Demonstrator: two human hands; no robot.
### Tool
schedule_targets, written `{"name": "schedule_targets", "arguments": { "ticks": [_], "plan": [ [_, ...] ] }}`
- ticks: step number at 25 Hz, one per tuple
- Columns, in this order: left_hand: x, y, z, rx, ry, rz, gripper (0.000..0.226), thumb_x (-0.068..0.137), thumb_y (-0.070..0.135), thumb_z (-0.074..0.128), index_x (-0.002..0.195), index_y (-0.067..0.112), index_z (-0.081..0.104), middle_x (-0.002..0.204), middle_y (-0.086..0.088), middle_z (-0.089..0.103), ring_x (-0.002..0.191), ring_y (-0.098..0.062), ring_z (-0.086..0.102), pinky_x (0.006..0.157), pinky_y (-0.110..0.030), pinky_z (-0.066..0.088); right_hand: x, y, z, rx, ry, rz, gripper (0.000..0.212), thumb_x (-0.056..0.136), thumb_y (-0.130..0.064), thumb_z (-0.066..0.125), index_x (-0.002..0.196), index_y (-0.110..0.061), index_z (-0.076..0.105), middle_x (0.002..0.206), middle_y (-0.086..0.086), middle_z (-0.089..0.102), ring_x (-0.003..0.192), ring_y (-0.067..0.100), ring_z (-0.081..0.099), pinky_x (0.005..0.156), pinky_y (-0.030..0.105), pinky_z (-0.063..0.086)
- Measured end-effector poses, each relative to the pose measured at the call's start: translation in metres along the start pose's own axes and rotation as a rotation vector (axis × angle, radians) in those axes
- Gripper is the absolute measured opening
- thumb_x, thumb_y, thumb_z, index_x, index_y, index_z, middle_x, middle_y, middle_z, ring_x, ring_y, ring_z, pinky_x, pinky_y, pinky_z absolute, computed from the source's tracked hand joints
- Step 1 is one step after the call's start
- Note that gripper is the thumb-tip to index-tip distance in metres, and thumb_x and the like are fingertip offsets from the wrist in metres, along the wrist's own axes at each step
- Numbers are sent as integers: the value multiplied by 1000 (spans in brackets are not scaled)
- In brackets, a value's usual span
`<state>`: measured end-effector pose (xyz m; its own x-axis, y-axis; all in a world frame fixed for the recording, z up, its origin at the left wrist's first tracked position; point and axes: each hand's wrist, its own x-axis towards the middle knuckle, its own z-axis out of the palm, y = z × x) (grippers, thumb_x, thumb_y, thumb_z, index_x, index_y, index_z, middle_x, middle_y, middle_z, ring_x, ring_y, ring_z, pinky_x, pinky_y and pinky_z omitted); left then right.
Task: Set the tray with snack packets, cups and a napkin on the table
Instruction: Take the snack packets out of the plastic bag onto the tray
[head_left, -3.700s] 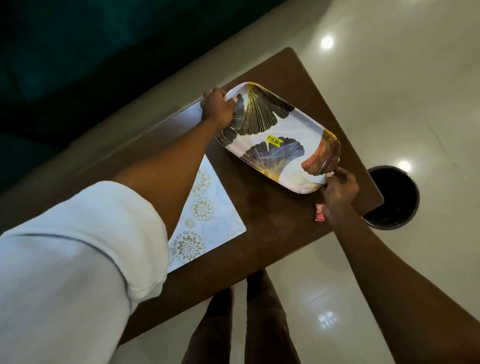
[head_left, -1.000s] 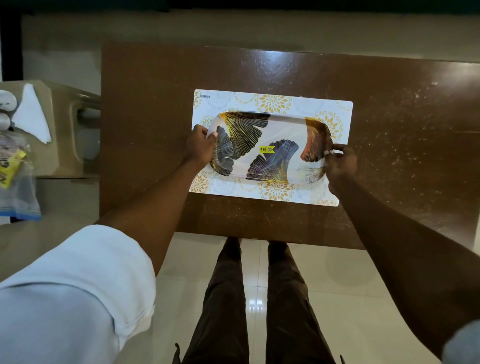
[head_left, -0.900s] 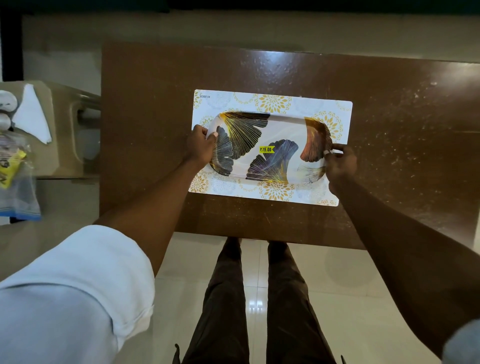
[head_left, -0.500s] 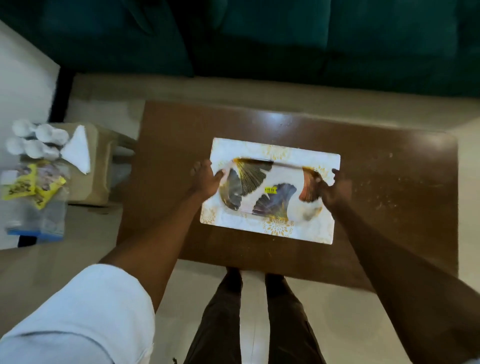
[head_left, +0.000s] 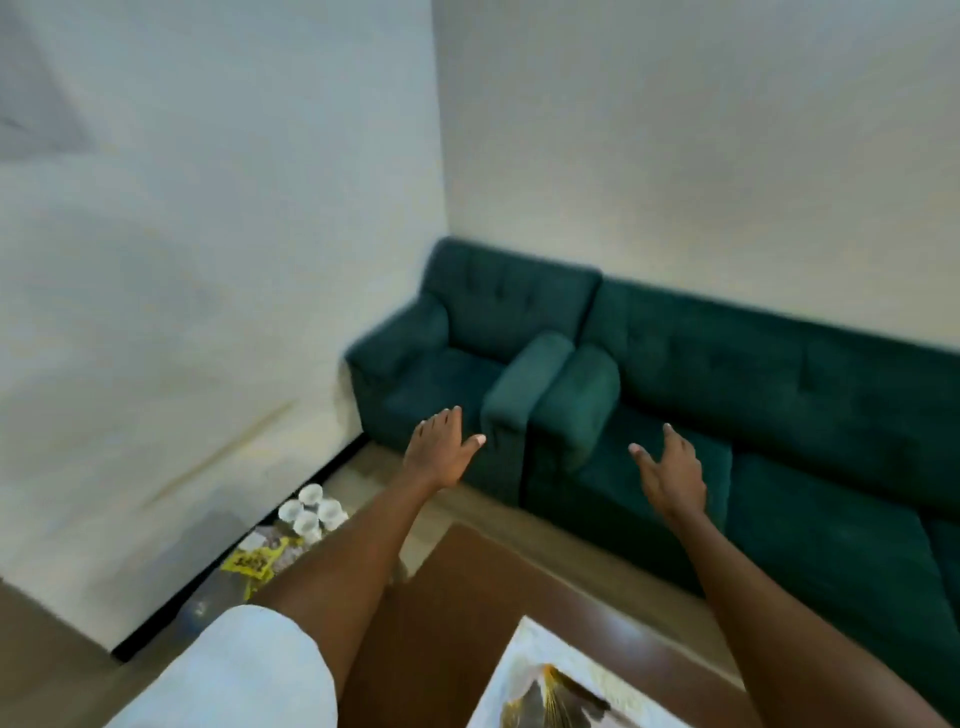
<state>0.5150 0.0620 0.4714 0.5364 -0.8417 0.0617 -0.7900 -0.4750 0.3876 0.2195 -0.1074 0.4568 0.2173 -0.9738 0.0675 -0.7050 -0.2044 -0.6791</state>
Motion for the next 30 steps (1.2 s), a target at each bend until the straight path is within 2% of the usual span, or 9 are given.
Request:
{"name": "schedule_targets", "arguments": {
  "ticks": [4, 7, 12, 17, 21, 24, 27, 30],
  "plan": [
    [15, -8, -178, 16, 239, -35, 79, 99, 58, 42, 158, 10, 21, 165, -17, 23, 153, -31, 22, 125, -45, 18, 30, -192, -53, 26, 25, -278, 78, 97, -55, 56, 160, -17, 29, 165, 11, 31, 147, 35, 35, 111, 52, 38],
    [5, -46, -270, 74, 348, -60, 79, 101, 57, 40, 159, 8, 18, 166, -20, 16, 154, -33, 19, 125, -46, 17, 18, -296, -49, 0, 48, -490, 78, 97, -60, 52, 160, -20, 27, 166, 8, 29, 148, 35, 35, 112, 53, 38],
    [-31, -161, -379, 156, 462, -148, 79, 101, 57, 40, 158, 5, 19, 166, -21, 14, 155, -33, 16, 125, -45, 15, -29, -434, 3, 46, 2, -670, 80, 98, -60, 50, 162, -20, 22, 168, 8, 24, 150, 37, 30, 116, 57, 34],
    [-62, -267, -429, 185, 481, -233, 78, 102, 56, 39, 158, 5, 19, 167, -21, 12, 155, -32, 13, 125, -44, 12, -67, -523, 79, 103, -48, -710, 80, 98, -60, 50, 162, -20, 21, 168, 8, 24, 151, 37, 28, 115, 62, 35],
    [-62, -349, -411, 171, 453, -299, 76, 102, 55, 41, 155, 3, 26, 164, -24, 21, 152, -35, 23, 123, -45, 19, -98, -560, 170, 103, -152, -724, 80, 99, -60, 50, 162, -20, 21, 168, 8, 24, 152, 37, 26, 115, 60, 34],
    [-54, -401, -353, 70, 371, -386, 74, 100, 56, 44, 149, 0, 35, 157, -25, 33, 146, -38, 34, 119, -46, 29, -116, -558, 254, 61, -304, -732, 84, 97, -61, 53, 162, -22, 19, 167, 8, 25, 152, 37, 26, 115, 60, 35],
    [-52, -471, -252, -55, 234, -524, 73, 100, 55, 45, 147, 0, 37, 156, -25, 36, 145, -38, 35, 118, -45, 30, -134, -535, 372, 9, -497, -678, 84, 96, -60, 56, 162, -23, 19, 167, 8, 26, 151, 39, 25, 117, 59, 32],
    [-75, -539, -130, -165, 95, -688, 72, 100, 53, 48, 148, -1, 37, 154, -24, 38, 144, -37, 37, 117, -44, 32, -161, -480, 494, -58, -700, -648, 84, 97, -55, 58, 162, -17, 23, 165, 14, 29, 149, 40, 29, 119, 52, 31]
  ]
}}
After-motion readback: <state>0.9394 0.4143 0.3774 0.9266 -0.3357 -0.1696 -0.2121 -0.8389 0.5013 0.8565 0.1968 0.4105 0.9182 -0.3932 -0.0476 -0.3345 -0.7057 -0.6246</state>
